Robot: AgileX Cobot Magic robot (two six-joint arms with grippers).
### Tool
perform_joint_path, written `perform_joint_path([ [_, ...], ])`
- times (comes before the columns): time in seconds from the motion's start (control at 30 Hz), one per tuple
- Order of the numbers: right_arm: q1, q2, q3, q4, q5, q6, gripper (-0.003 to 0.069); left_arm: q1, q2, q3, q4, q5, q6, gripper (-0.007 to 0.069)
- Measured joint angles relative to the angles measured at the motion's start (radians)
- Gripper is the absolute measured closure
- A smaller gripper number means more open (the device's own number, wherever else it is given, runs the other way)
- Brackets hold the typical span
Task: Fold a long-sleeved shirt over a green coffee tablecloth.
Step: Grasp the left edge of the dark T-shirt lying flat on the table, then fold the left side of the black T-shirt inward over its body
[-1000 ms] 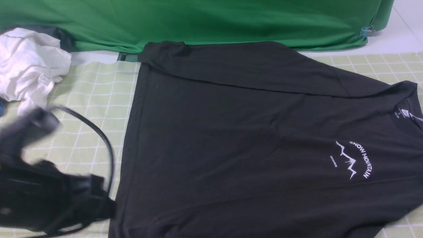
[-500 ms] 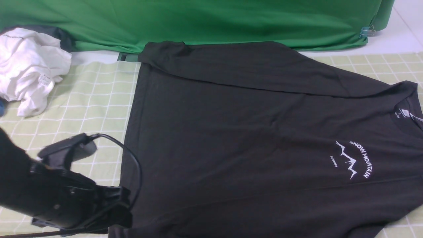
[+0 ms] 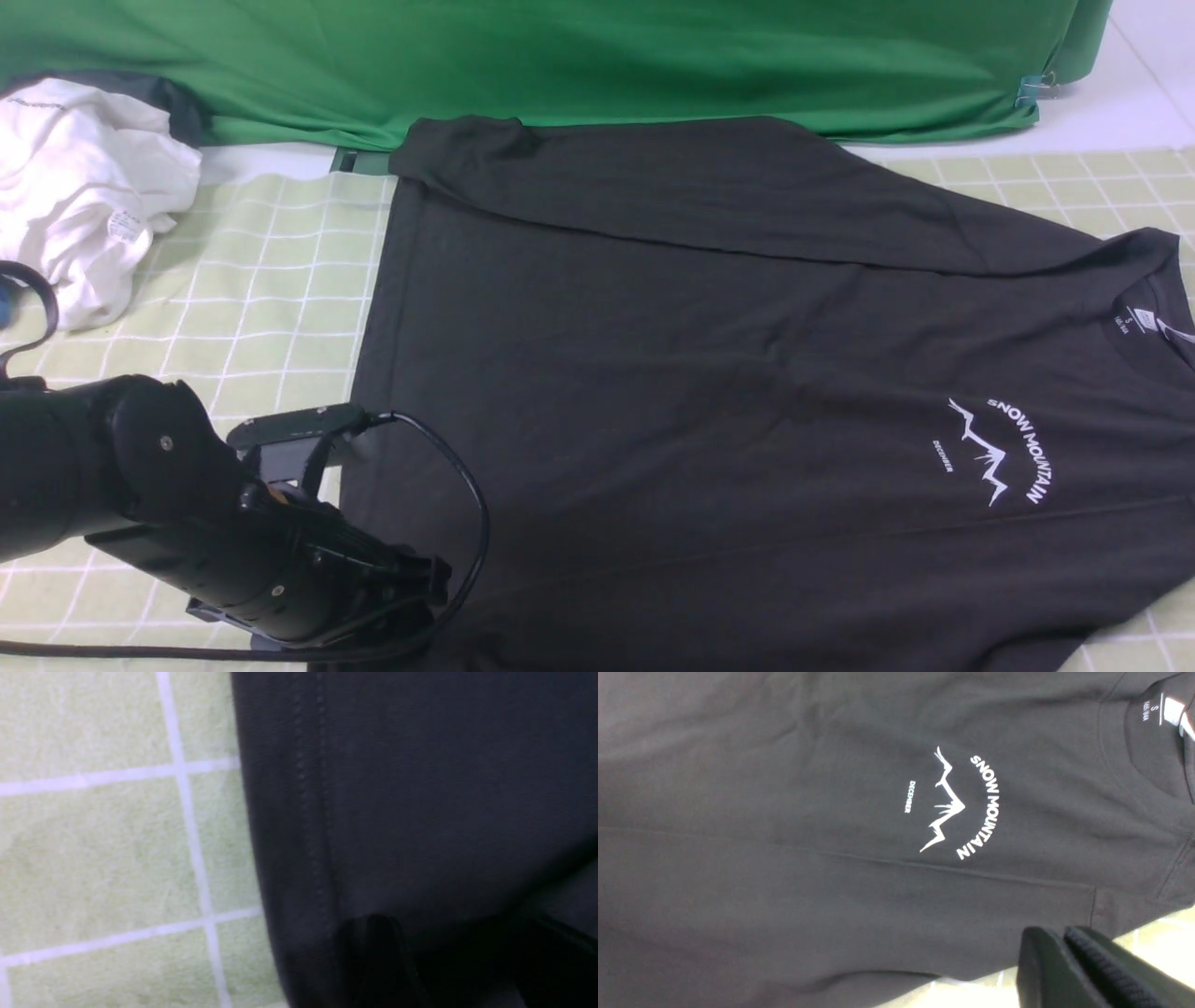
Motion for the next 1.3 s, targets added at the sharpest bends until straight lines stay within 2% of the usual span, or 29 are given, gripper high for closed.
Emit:
perform_joint_path([
  [0.2,0.000,0.000,0.000,0.000,-0.003,0.000,0.0583,0.000,0.001,0.000,0.010,0.066,-0.006,0.0239],
  [0.43,0.000,0.000,0.000,0.000,-0.004,0.000,0.0571,0.000,0.002,0.000,-0.020,0.061,-0.014,0.0261],
  [0.5,0.000,0.000,0.000,0.000,-0.005,0.000,0.0566,0.000,0.003,0.000,-0.039,0.051,-0.014,0.0335],
  [0.53,0.000,0.000,0.000,0.000,-0.005,0.000,0.0566,0.000,0.003,0.000,-0.039,0.050,-0.014,0.0344],
  [0.57,0.000,0.000,0.000,0.000,-0.006,0.000,0.0563,0.000,0.003,0.000,-0.044,0.046,-0.014,0.0413],
  [0.6,0.000,0.000,0.000,0.000,-0.007,0.000,0.0561,0.000,0.003,0.000,-0.044,0.046,-0.014,0.0445],
  [0.63,0.000,0.000,0.000,0.000,-0.007,0.000,0.0557,0.000,0.002,0.000,-0.047,0.045,-0.014,0.0531],
  [0.67,0.000,0.000,0.000,0.000,-0.007,0.000,0.0555,0.000,-0.003,0.000,-0.048,0.045,-0.014,0.0572],
  [0.73,0.000,0.000,0.000,0.000,-0.007,0.000,0.0552,0.000,-0.024,0.000,-0.054,0.045,-0.014,0.0599],
  [0.97,0.000,0.000,0.000,0.000,-0.008,0.000,0.0542,0.000,-0.176,-0.138,-0.058,0.059,-0.085,0.0606],
  [1.03,0.000,0.000,0.000,0.000,-0.008,0.000,0.0538,0.000,-0.195,-0.256,-0.041,0.058,-0.130,0.0606],
  [1.3,0.000,0.000,0.000,0.001,-0.007,0.002,0.0536,0.032,-0.073,-0.521,0.063,0.086,-0.225,0.0606],
])
